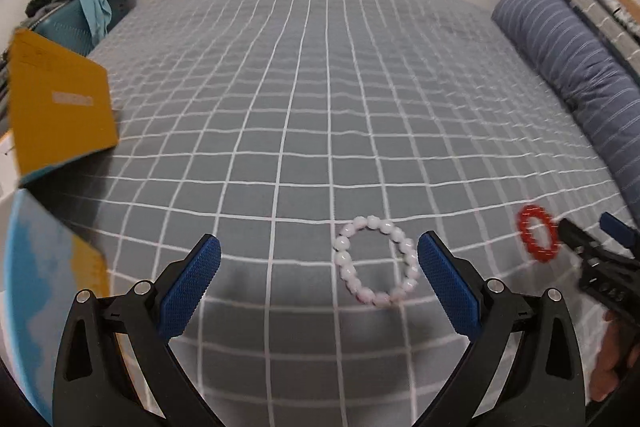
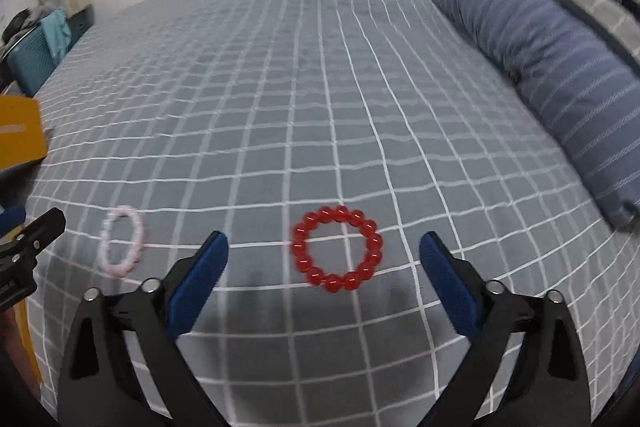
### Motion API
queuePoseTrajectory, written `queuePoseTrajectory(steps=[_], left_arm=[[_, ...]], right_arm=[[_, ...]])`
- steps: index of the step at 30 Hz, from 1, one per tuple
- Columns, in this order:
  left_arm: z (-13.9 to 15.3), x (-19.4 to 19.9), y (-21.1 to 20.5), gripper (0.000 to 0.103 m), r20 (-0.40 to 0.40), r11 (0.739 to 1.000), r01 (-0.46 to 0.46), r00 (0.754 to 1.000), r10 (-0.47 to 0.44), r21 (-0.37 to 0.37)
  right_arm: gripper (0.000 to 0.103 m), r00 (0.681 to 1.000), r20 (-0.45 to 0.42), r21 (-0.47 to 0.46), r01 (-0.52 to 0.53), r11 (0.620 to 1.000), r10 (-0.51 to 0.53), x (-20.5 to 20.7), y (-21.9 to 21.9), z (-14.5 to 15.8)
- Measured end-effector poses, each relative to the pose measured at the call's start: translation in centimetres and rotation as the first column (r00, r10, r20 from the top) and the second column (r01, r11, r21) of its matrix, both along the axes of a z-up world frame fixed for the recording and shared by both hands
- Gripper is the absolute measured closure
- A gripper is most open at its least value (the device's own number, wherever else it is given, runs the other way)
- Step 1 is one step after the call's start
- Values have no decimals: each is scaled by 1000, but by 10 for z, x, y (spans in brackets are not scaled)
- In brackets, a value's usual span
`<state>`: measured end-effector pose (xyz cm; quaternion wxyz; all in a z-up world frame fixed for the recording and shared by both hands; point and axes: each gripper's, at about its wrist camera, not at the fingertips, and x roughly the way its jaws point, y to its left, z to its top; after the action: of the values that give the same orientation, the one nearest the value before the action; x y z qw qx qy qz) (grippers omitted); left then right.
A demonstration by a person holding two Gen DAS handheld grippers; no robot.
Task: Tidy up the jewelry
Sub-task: 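Move both open tools to the pink-white and red bead bracelets, then grasp the pink-white bead bracelet with left tool while right tool grasps red bead bracelet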
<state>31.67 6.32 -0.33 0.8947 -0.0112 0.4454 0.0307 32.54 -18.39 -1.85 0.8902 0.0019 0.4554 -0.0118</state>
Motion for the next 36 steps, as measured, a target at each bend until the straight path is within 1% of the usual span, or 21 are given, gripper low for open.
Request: queuePoseTrajectory(steps=[2,5,8,11,13,15,17,18,19,20,22,23,24,25,26,27,28,29,31,36], left_arm=[[-12,7,-1,6,-17,1000,11,1000,-10,12],[-26,15,3,6,-33,1000,9,999,-10,-23],[-39,18,2,6,-47,1000,5,999,-6,-9],[-48,23,2,6,-63,1000,2,998,-3,-15],[-56,25,0,10,-86,1000,-3,996,2,-8],[-62,27,-2,14,-110,1000,-1,994,2,12],[-65,26,-1,14,-107,1000,-8,994,10,14],[-65,26,0,16,-108,1000,-11,994,12,15],[-66,26,0,21,-108,1000,-11,994,13,17],[-66,26,1,23,-110,1000,-11,994,14,23],[-66,26,1,36,-114,1000,-9,993,11,22],[-66,26,2,40,-115,1000,-8,993,10,20],[-66,25,2,47,-118,1000,-8,993,11,21],[-65,25,2,53,-120,1000,-10,993,12,22],[-64,25,2,57,-122,1000,-7,992,10,25],[-63,24,-1,69,-123,1000,-4,992,7,29],[-62,23,-4,87,-127,999,5,992,-1,35],[-62,22,-5,91,-133,999,14,991,-10,34],[-60,21,-5,91,-126,999,13,992,-8,38],[-59,20,0,91,-128,1000,8,992,-5,16]], right_arm=[[20,1000,-21,10,17,1000,-17,6,-8,-9],[26,999,-38,13,39,999,-38,10,-16,-20],[32,997,-59,32,58,998,-56,14,-21,-27],[37,995,-75,20,64,998,-63,15,-22,-35],[43,994,-86,22,66,998,-64,17,-23,-39],[46,993,-99,23,68,997,-66,18,-24,-42],[52,992,-109,22,66,998,-63,18,-24,-45],[58,992,-115,24,64,998,-61,19,-24,-46],[60,991,-116,24,65,998,-62,20,-25,-47],[61,991,-116,23,67,998,-64,20,-25,-47],[72,991,-119,24,70,997,-67,21,-26,-47],[74,990,-122,25,73,997,-70,21,-27,-47],[78,990,-125,32,76,997,-72,21,-28,-47],[83,989,-128,39,80,996,-74,21,-28,-47],[85,988,-131,41,83,996,-77,20,-28,-47],[85,988,-131,41,85,996,-79,21,-27,-46],[86,988,-131,42,87,995,-81,20,-26,-46],[86,988,-130,43,90,995,-83,20,-26,-46],[89,988,-127,52,94,994,-87,19,-26,-45],[90,989,-117,70,97,993,-89,19,-24,-40]])
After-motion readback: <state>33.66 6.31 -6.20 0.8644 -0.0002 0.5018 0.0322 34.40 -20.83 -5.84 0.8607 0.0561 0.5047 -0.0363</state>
